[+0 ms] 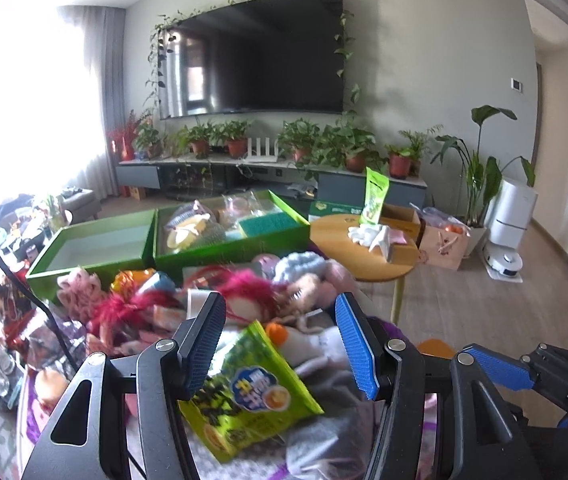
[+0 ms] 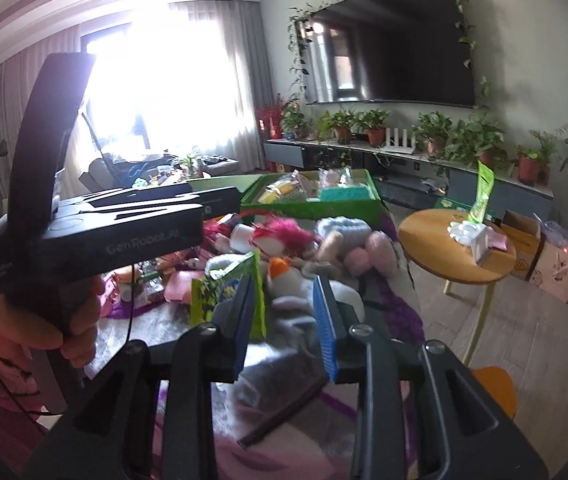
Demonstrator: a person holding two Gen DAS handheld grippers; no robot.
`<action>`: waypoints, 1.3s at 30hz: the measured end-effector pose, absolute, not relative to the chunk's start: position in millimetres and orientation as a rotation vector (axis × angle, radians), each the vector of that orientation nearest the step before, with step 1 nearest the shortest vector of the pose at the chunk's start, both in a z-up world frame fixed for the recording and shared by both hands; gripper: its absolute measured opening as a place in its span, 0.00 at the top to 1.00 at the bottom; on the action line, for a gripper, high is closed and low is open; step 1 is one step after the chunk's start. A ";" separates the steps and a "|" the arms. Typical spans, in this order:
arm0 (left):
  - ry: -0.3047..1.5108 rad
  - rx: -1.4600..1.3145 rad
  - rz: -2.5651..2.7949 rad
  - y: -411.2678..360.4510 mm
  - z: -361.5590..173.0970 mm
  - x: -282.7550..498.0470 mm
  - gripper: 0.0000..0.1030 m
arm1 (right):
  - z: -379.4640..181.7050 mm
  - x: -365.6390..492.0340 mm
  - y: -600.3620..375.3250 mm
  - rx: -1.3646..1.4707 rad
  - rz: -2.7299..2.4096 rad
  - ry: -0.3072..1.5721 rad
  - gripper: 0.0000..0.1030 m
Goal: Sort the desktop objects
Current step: 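Reach the right gripper down to the pink plush toy on the blanket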
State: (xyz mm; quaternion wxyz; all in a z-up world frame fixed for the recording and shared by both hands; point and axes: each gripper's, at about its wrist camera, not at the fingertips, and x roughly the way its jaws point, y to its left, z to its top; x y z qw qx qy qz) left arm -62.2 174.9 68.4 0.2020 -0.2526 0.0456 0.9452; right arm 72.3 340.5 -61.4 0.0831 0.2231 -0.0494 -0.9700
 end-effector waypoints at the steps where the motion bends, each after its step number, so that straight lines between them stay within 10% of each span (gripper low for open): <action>1: 0.128 -0.710 2.634 177.7 65.8 -60.1 0.44 | -64.9 74.8 345.0 0.675 -2.901 -0.166 0.71; 39: 0.361 -0.905 2.324 274.2 -12.1 -44.1 0.44 | -162.0 55.4 422.2 0.941 -2.922 -0.534 0.68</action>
